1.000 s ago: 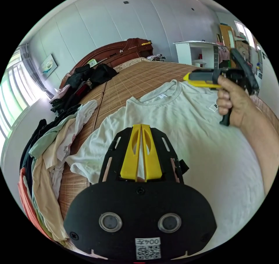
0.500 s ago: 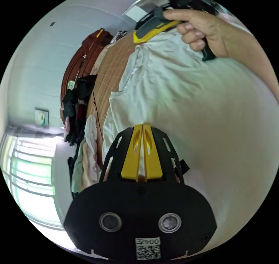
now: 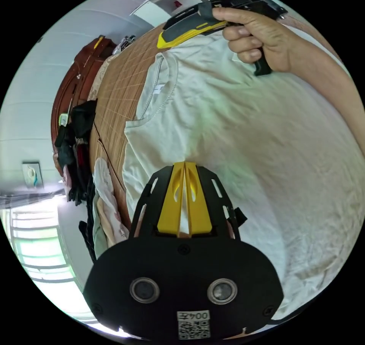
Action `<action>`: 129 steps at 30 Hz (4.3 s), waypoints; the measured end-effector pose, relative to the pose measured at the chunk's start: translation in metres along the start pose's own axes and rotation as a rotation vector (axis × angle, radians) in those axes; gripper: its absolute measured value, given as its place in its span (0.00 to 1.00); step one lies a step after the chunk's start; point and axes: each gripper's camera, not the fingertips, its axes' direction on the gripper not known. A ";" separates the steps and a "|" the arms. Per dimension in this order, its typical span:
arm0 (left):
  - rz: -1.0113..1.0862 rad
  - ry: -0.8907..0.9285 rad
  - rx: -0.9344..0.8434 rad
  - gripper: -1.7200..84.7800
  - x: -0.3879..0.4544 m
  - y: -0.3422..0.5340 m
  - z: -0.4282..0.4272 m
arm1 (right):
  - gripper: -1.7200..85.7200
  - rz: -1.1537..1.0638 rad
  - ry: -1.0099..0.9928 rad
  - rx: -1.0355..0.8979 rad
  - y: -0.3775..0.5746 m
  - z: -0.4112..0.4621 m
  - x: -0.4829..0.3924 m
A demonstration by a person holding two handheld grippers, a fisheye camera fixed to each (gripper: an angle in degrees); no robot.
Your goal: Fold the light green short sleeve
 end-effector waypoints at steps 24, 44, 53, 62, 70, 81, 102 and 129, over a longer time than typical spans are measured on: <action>0.571 0.146 -0.330 0.12 -0.188 -0.111 0.117 | 0.01 -0.004 -0.004 -0.005 -0.025 0.039 0.014; 0.246 -0.036 -0.252 0.13 -0.229 -0.033 0.076 | 0.01 -0.001 0.005 -0.008 -0.037 0.059 0.011; 0.435 0.007 -0.310 0.13 -0.076 0.088 0.059 | 0.01 0.001 0.010 -0.006 -0.038 0.063 0.009; 0.572 0.079 -0.303 0.12 -0.083 0.066 0.093 | 0.01 0.002 0.010 -0.008 -0.035 0.065 0.010; 0.838 0.160 -0.378 0.12 -0.074 0.047 0.120 | 0.01 0.005 0.009 -0.008 -0.030 0.064 0.012; 0.987 0.061 -0.399 0.03 -0.046 0.088 0.136 | 0.01 0.013 0.008 -0.007 -0.021 0.062 0.019; 0.038 0.081 -0.182 0.06 -0.017 0.267 0.076 | 0.01 0.024 0.017 -0.013 -0.008 0.061 0.031; -0.321 0.201 0.085 0.02 0.211 0.316 0.052 | 0.08 0.057 0.147 0.063 -0.081 -0.107 0.028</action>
